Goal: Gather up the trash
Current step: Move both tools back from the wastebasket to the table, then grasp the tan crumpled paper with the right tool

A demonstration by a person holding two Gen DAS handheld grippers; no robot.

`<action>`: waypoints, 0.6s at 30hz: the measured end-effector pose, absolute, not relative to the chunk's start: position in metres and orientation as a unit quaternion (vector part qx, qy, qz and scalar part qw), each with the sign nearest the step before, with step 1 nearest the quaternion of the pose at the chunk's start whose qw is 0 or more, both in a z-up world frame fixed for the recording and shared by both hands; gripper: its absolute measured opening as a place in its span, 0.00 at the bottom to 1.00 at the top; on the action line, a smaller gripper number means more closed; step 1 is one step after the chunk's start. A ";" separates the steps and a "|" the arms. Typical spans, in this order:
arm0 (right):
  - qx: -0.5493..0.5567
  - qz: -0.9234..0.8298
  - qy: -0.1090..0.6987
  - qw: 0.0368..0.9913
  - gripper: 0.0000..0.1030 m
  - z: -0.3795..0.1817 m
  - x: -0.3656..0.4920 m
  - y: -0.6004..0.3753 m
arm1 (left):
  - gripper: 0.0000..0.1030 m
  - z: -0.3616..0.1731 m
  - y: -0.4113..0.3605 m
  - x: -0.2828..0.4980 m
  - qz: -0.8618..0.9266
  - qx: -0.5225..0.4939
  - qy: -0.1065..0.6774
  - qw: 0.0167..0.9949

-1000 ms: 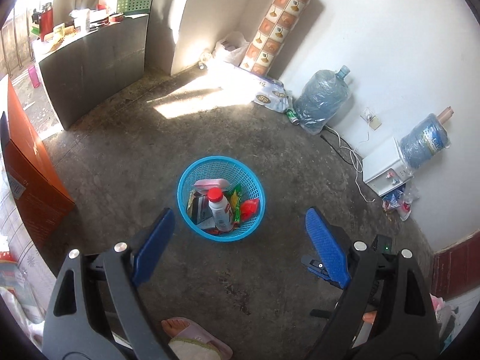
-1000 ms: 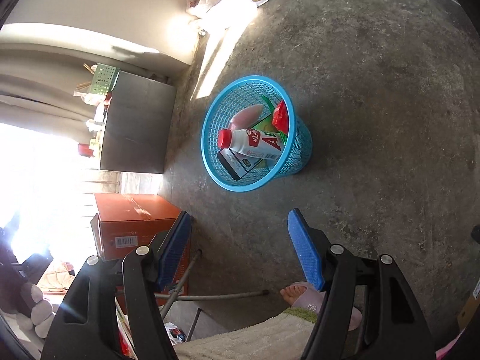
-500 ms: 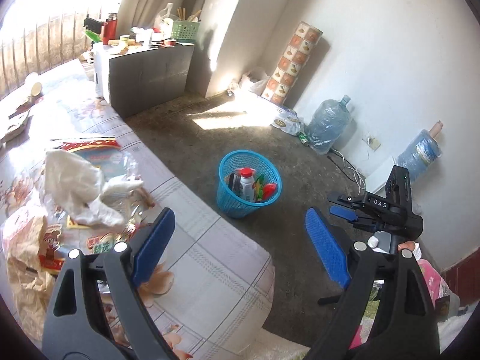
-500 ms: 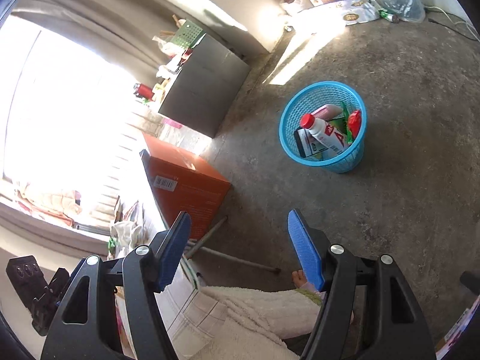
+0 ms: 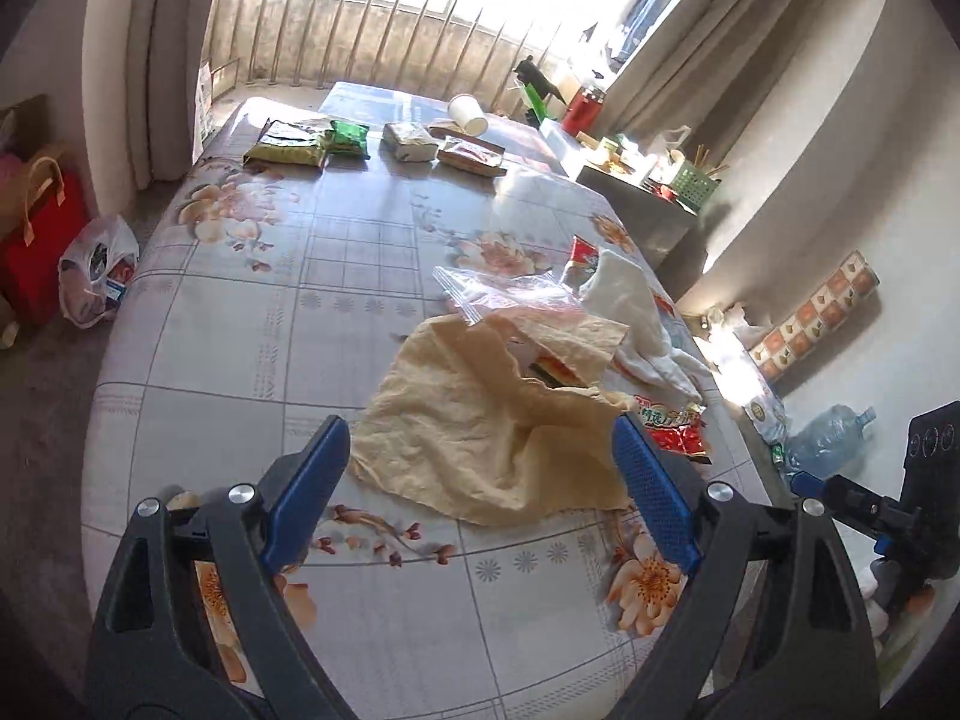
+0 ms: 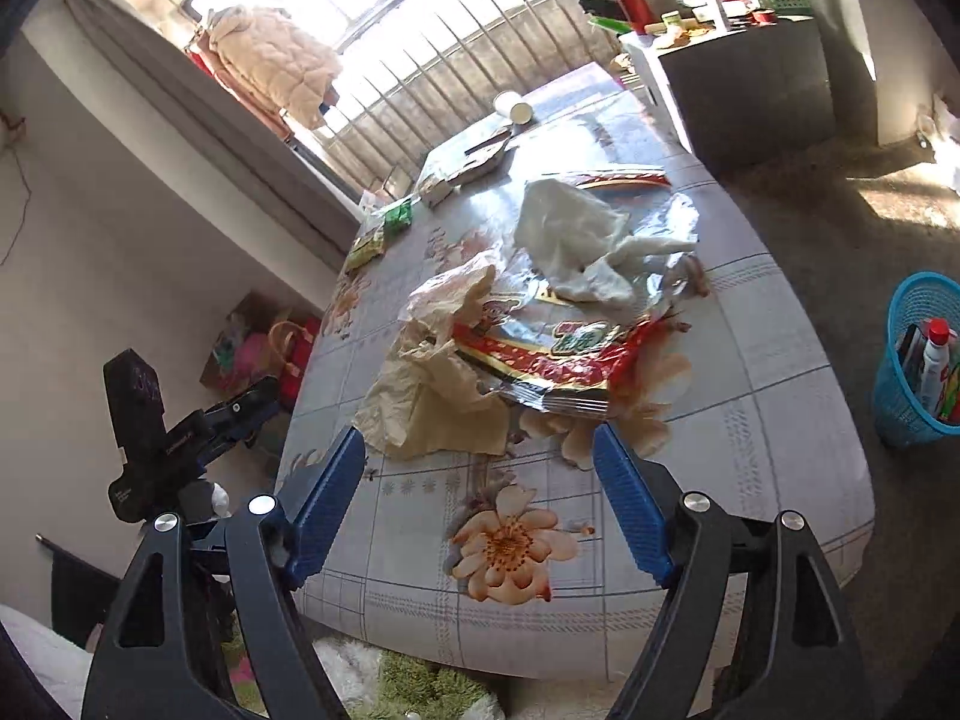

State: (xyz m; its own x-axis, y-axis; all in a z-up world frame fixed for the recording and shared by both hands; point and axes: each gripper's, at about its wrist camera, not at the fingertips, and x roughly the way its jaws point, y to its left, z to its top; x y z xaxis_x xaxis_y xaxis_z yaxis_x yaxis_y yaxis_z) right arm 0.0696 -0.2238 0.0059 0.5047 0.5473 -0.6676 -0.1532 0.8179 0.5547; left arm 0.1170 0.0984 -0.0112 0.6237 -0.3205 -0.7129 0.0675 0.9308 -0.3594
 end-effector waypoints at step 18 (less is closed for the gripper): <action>-0.081 0.148 0.399 0.901 0.67 0.004 0.149 -0.066 | 0.82 -0.033 0.169 0.122 -0.064 -0.167 0.420 0.890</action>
